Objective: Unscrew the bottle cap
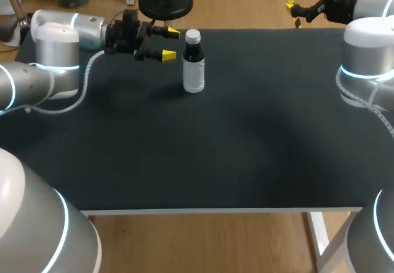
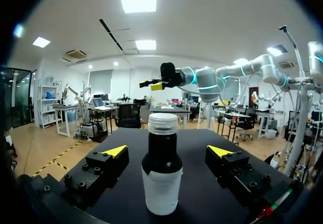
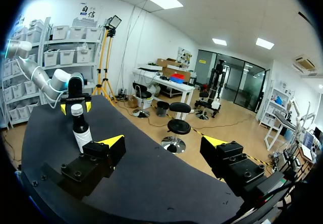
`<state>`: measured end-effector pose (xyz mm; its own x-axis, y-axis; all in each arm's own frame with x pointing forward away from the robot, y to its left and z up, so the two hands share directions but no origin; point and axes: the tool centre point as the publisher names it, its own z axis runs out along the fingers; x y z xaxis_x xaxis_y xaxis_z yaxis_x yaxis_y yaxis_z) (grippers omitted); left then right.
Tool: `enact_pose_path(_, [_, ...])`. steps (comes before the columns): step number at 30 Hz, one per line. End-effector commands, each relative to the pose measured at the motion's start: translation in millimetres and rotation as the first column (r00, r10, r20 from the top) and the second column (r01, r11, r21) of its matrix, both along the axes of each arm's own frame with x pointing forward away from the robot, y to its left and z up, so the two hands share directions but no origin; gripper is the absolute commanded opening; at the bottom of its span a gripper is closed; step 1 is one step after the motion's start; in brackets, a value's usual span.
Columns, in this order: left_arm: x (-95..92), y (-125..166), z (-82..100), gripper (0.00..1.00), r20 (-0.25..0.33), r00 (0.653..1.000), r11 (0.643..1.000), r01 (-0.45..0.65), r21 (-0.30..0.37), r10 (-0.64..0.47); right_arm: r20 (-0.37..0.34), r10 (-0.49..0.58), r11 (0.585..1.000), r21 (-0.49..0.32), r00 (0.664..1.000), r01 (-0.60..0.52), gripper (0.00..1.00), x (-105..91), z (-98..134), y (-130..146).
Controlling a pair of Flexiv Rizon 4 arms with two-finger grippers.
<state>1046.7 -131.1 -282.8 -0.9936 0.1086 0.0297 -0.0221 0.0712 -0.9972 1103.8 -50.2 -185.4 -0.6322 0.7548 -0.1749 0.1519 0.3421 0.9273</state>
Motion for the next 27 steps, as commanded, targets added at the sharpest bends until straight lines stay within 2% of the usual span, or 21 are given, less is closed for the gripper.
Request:
enact_pose_path(1, [8.6,-6.1,-5.6,1.00,-0.003,0.997,0.997,0.071,-0.012,-0.071,-0.001,0.000,1.000,0.000,1.000,0.000,1.00,0.1,0.0,-0.1])
enact_pose_path(27, [5.2,-41.9,-5.9,1.00,-0.004,0.991,0.990,0.135,-0.035,-0.135,-0.001,0.000,1.000,0.000,1.000,0.000,1.00,0.1,0.0,-0.1])
